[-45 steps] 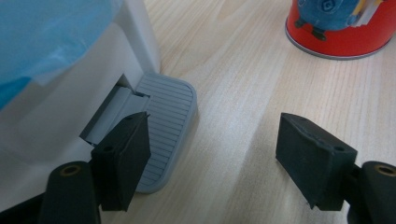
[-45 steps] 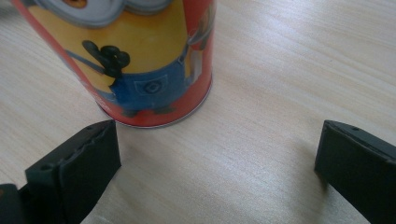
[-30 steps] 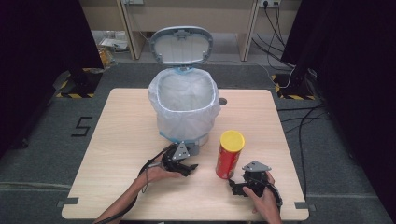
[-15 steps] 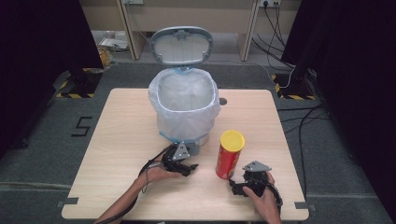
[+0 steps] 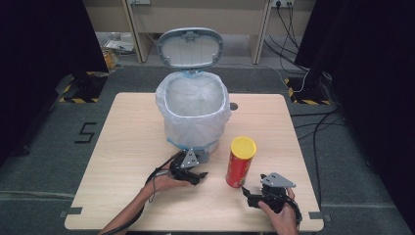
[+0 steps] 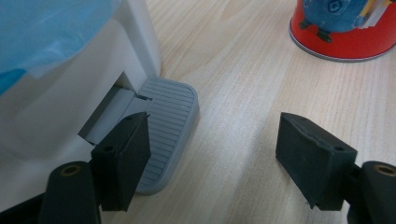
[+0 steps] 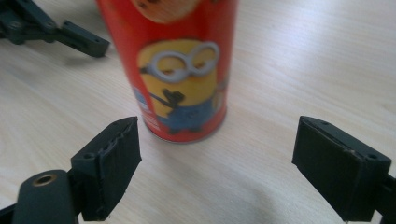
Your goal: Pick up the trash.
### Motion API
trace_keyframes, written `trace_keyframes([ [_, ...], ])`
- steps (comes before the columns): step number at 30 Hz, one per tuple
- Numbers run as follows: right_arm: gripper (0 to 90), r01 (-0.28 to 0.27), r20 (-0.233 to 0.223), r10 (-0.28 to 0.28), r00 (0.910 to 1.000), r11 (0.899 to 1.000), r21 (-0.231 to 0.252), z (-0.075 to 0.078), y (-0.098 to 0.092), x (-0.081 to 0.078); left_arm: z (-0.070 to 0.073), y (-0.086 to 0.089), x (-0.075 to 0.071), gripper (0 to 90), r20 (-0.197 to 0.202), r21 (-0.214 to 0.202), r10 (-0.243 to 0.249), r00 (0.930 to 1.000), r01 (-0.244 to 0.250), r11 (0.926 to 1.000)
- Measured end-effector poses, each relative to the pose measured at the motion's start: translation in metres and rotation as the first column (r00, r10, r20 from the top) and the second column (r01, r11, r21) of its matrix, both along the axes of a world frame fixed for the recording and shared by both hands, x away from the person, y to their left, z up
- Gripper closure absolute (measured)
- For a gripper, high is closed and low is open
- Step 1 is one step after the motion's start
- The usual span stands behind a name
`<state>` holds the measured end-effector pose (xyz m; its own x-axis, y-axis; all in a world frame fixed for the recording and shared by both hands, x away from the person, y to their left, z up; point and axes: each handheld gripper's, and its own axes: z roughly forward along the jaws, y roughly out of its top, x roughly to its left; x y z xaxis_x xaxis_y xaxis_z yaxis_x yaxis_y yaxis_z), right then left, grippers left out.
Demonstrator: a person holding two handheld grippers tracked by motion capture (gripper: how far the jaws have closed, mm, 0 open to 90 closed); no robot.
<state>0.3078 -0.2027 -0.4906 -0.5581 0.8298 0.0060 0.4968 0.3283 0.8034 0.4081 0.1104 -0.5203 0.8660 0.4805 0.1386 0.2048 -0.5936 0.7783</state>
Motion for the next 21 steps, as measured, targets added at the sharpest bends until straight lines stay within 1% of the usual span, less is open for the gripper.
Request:
trace_keyframes([
  [2, 15.2, -0.001, 0.006, 0.001, 1.0000, 1.000, 0.000, 0.001, 0.001, -0.001, 0.000, 0.000, 0.000, 25.7, 0.000, 0.000, 0.000, 1.0000, 0.000, 1.0000],
  [3, 15.1, -0.010, 0.022, 0.010, 0.9997, 1.000, 0.005, 0.003, 0.004, -0.001, 0.000, 0.000, 0.000, 25.6, 0.001, 0.000, 0.000, 1.0000, 0.000, 1.0000],
  [4, 15.1, -0.010, 0.022, 0.010, 0.9997, 1.000, 0.005, 0.003, 0.004, -0.001, 0.000, 0.000, 0.000, 25.6, 0.001, 0.000, 0.000, 1.0000, 0.000, 1.0000],
  [5, 15.1, -0.016, 0.037, 0.015, 0.9992, 1.000, 0.024, 0.004, 0.007, -0.001, 0.000, 0.000, 0.000, 25.6, 0.002, 0.000, 0.001, 1.0000, -0.001, 1.0000],
  [8, 15.0, -0.026, 0.057, 0.023, 0.9981, 0.999, 0.035, 0.005, 0.012, 0.000, 0.000, 0.000, 0.000, 25.5, 0.002, 0.003, 0.001, 1.0000, -0.001, 1.0000],
  [11, 15.0, -0.040, 0.080, 0.037, 0.9961, 0.998, 0.042, 0.007, 0.018, 0.003, 0.000, 0.000, 0.000, 25.6, 0.001, 0.001, 0.001, 1.0000, -0.001, 1.0000],
  [13, 15.1, -0.038, 0.094, 0.035, 0.9950, 0.998, 0.040, 0.008, 0.021, 0.006, 0.000, 0.000, 0.000, 25.6, 0.002, 0.002, 0.002, 1.0000, -0.002, 1.0000],
  [14, 15.1, -0.034, 0.098, 0.031, 0.9947, 0.999, 0.037, 0.008, 0.022, 0.007, 0.000, 0.000, 0.000, 25.5, 0.001, 0.004, 0.001, 1.0000, -0.001, 1.0000],
  [16, 15.1, -0.024, 0.098, 0.019, 0.9950, 0.998, 0.051, 0.008, 0.023, 0.010, 0.000, 0.000, 0.000, 25.6, 0.002, 0.001, 0.001, 1.0000, -0.001, 1.0000],
  [21, 15.2, -0.028, 0.101, 0.022, 0.9947, 0.998, 0.056, 0.005, 0.024, 0.015, 0.000, 0.000, 0.000, 25.5, 0.000, 0.004, 0.001, 1.0000, -0.001, 1.0000],
])
